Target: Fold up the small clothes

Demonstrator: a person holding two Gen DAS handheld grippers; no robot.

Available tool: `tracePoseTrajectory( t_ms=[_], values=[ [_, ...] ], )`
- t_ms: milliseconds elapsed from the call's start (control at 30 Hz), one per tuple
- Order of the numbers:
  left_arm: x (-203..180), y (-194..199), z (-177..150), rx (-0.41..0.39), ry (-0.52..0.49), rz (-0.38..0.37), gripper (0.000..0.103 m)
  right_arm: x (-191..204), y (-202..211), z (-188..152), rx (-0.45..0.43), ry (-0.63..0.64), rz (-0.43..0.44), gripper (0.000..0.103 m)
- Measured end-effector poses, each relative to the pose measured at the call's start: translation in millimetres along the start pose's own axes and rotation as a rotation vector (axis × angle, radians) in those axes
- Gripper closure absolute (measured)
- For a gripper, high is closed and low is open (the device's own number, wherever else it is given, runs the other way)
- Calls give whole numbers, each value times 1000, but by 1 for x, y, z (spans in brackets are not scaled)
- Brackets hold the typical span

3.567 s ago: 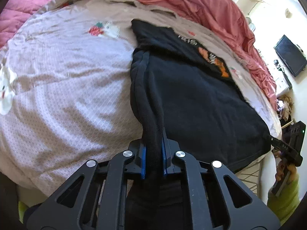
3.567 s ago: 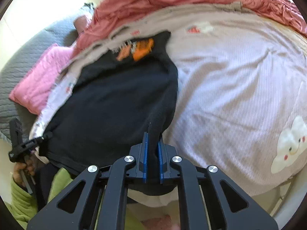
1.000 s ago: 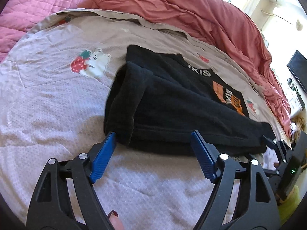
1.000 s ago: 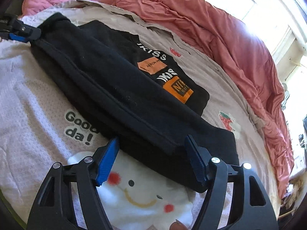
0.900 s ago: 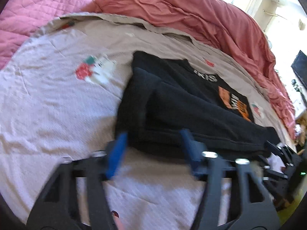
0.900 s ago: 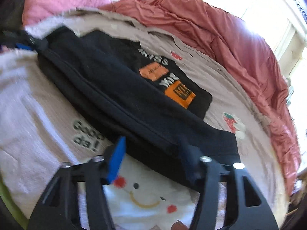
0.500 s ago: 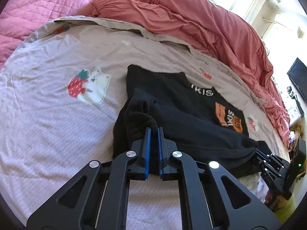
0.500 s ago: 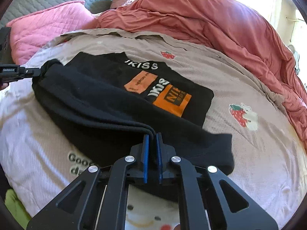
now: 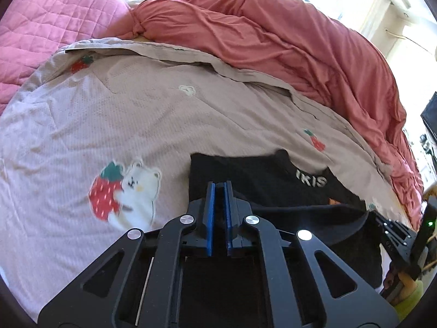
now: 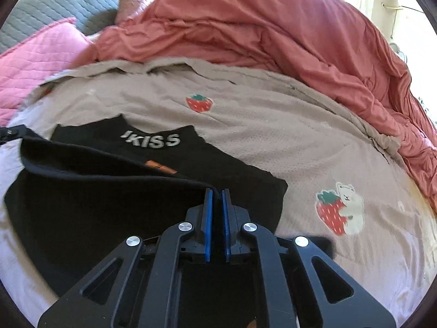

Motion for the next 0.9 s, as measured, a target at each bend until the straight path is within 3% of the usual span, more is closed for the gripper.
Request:
tracePoseTrajectory(
  t_ms=[133, 167, 233, 333, 433, 500, 567, 633, 767, 900],
  values=[
    [8, -2, 5, -13, 50, 28, 78, -13, -22, 8, 29, -13, -66, 95],
    [8, 1, 4, -20, 64, 27, 78, -18, -20, 9, 20, -28, -65, 93],
    [7, 8, 3, -44, 92, 33, 77, -31, -8, 10, -24, -79, -39, 78],
    [8, 24, 3, -119, 155, 88, 71, -49, 14, 4, -61, -138, -17, 75],
    [20, 30, 0, -150, 307, 60, 66, -59, 35, -8, -69, -145, -14, 64],
    [22, 28, 0, -152, 350, 33, 64, -65, 46, -16, -68, -140, -15, 63],
    [22, 26, 3, -157, 343, 37, 60, -69, 52, -23, -59, -139, -10, 62],
    [24, 20, 6, -150, 326, 31, 56, -72, 54, -29, -47, -144, -3, 53],
    [25, -2, 5, -74, 278, -44, 47, -79, 41, -35, -17, -175, -5, 52],
    [12, -13, 7, -40, 129, -67, 46, -90, 13, -40, 28, -272, 43, 52]
  ],
)
Point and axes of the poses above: each gripper's, at about its wrist camera, not at the fingertips, and y roughly against the way its jaws point, x to its left, z to its top, the point moved 2 cm from there along -y, roughly the way its jaws point, and after that the axes turned 8 degrees about z, right-handed, at the moved point
